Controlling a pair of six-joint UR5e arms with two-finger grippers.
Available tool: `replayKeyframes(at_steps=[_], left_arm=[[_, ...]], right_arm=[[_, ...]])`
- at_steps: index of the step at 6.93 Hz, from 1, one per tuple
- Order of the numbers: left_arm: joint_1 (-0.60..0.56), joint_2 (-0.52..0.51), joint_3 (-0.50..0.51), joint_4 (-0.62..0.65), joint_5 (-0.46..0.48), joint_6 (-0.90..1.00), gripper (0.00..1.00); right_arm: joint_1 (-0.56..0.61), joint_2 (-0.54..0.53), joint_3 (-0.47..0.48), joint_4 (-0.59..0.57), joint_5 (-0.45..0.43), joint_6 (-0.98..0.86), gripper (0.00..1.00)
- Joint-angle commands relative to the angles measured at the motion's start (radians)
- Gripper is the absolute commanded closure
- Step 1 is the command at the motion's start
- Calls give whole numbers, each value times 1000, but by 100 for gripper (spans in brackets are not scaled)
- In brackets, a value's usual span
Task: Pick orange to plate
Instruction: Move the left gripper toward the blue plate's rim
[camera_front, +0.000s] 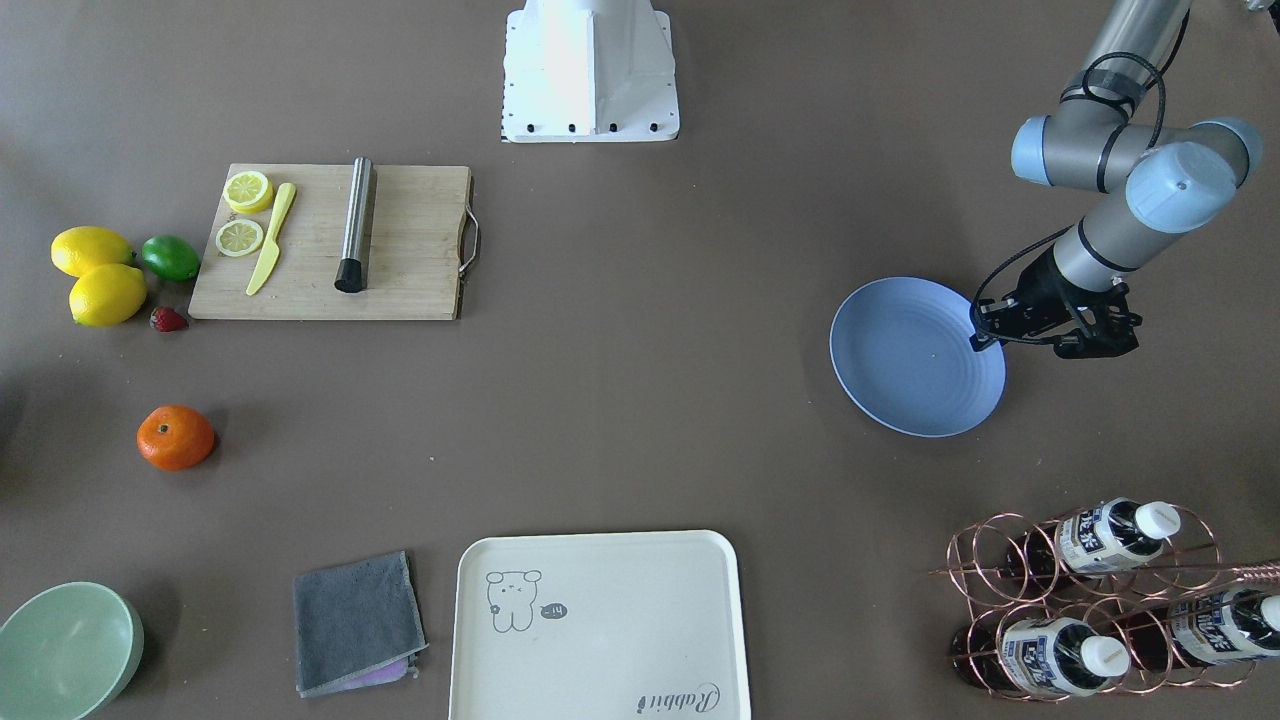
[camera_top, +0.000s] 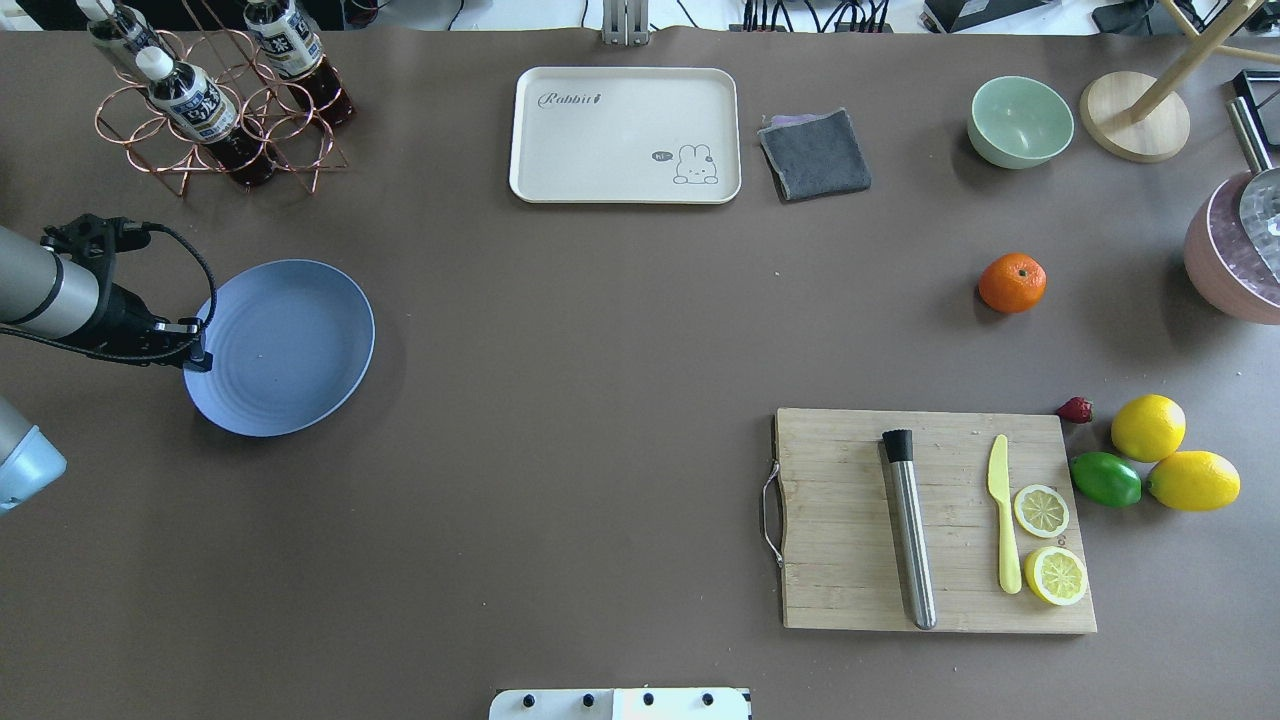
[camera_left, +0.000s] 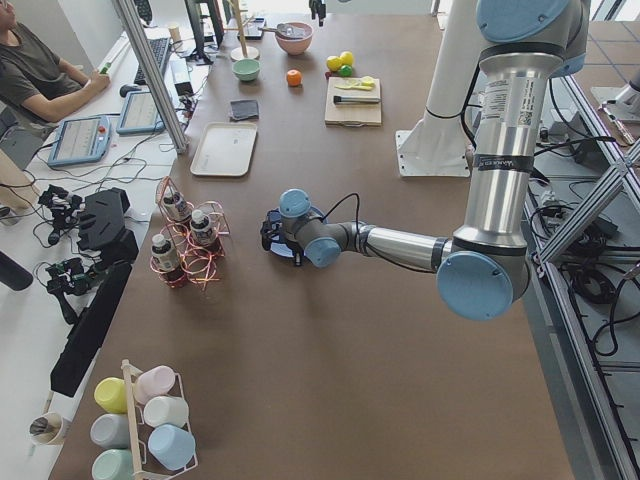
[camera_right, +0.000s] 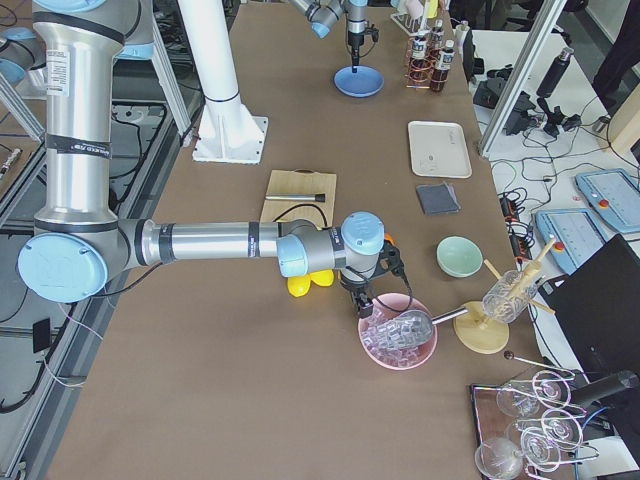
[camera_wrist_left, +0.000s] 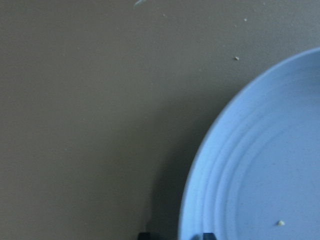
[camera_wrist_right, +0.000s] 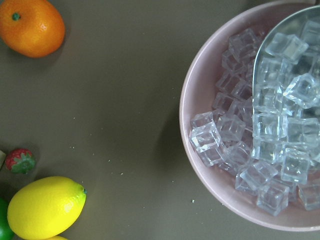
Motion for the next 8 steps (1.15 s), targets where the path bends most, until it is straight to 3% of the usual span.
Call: replayKeyframes(at_steps=[1,2,5,8], left_arm=[[0,2,-82,5,-8,-98,100],[3,-11,-113,7,-11,-166,100],[93,-218,-126,5,21,-525,100],[293,-370,-123,45,226,-712,100]], right_arm=[[0,15,7,0,0,17,0],[-1,46,12,0,8,98,0],[-87,203,4,3,9,369,0],[-216,300,-3,3,0,574,0]])
